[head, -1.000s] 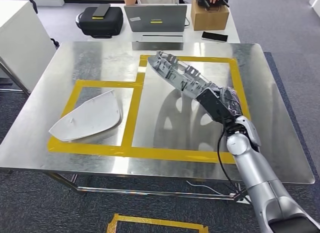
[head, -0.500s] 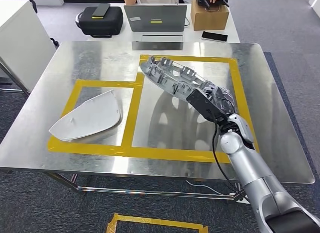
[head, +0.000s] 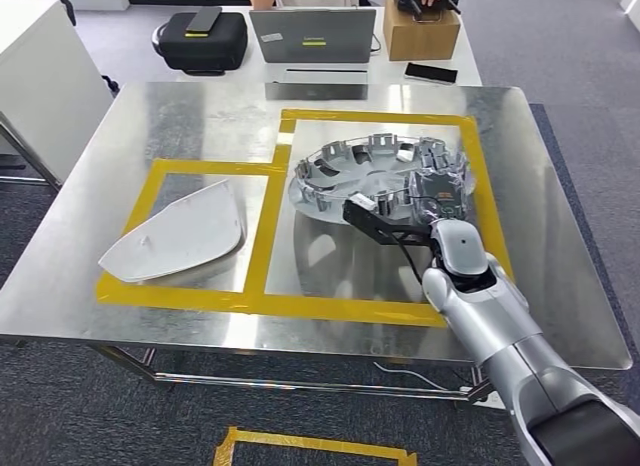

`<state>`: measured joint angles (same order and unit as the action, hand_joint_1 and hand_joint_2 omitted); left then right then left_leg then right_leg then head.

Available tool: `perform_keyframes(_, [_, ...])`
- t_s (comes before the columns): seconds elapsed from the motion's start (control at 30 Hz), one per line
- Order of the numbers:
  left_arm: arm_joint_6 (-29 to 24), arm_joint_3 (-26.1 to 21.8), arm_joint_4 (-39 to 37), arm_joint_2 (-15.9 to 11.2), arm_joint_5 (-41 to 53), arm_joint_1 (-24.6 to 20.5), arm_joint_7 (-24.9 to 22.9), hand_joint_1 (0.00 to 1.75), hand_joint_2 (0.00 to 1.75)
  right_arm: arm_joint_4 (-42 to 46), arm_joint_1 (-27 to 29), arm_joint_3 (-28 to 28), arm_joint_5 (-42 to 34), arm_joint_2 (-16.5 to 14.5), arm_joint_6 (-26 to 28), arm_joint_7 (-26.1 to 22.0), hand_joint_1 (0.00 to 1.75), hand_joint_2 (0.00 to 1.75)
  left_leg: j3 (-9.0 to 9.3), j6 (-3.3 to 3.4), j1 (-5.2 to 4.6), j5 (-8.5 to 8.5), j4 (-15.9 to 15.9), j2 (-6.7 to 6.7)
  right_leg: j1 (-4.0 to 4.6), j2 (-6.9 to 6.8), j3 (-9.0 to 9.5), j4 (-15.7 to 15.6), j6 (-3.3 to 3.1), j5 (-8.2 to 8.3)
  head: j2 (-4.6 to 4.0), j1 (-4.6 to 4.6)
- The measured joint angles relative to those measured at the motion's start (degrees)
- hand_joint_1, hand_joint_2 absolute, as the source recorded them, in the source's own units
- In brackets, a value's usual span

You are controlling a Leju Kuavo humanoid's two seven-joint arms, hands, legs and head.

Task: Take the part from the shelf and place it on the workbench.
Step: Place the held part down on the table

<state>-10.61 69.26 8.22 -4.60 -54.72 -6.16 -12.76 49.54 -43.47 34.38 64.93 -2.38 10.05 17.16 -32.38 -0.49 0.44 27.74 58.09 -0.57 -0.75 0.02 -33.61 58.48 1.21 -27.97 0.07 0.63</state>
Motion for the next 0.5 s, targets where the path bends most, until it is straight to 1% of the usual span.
perform_keyframes(0.1, [-0.02, 0.02, 0.00, 0.04, -0.58, 0.08, 0.01, 0.00, 0.00, -0.50, -1.43, 1.85, 2.08, 0.05, -3.74, 1.21, 0.00, 1.75, -0.03, 0.00, 0.00, 0.00, 0.00, 0.00, 0.00, 0.02, -0.02, 0.00, 0.00, 0.00, 0.00, 0.00])
perform_keyframes(0.23, [-0.30, 0.01, -0.01, 0.20, -2.21, 0.17, 0.05, 0.00, 0.00, -0.85, -4.25, 5.35, 6.01, 0.05, -12.68, 3.58, 0.00, 1.75, -0.05, 0.00, 0.00, 0.00, 0.00, 0.00, 0.00, 0.03, -0.03, 0.00, 0.00, 0.00, 0.00, 0.01])
perform_keyframes(0.3, [-0.44, -0.01, -0.03, 0.31, -3.04, 0.29, 0.11, 0.00, 0.00, -0.58, -5.64, 7.15, 7.22, 0.03, -16.15, 4.21, 0.00, 1.75, -0.05, 0.00, 0.00, 0.00, 0.00, 0.00, 0.00, 0.02, -0.04, 0.00, 0.00, 0.00, 0.00, 0.01])
perform_keyframes(0.37, [-0.54, -0.07, -0.04, 0.45, -3.92, 0.43, 0.21, 0.00, 0.00, 0.26, -6.78, 8.91, 7.56, 0.02, -19.70, 4.04, 0.00, 1.75, -0.05, 0.00, 0.00, 0.00, 0.00, 0.00, 0.00, 0.02, -0.04, 0.00, 0.00, 0.00, 0.00, 0.00])
perform_keyframes(0.5, [-0.56, -0.25, -0.14, 0.80, -5.65, 0.78, 0.61, 0.00, 0.00, 2.88, -9.09, 12.71, 6.23, 0.04, -26.43, 1.97, 0.00, 1.75, -0.06, 0.00, 0.00, 0.00, 0.00, 0.00, 0.00, 0.04, -0.06, 0.00, 0.00, 0.00, 0.00, 0.01])
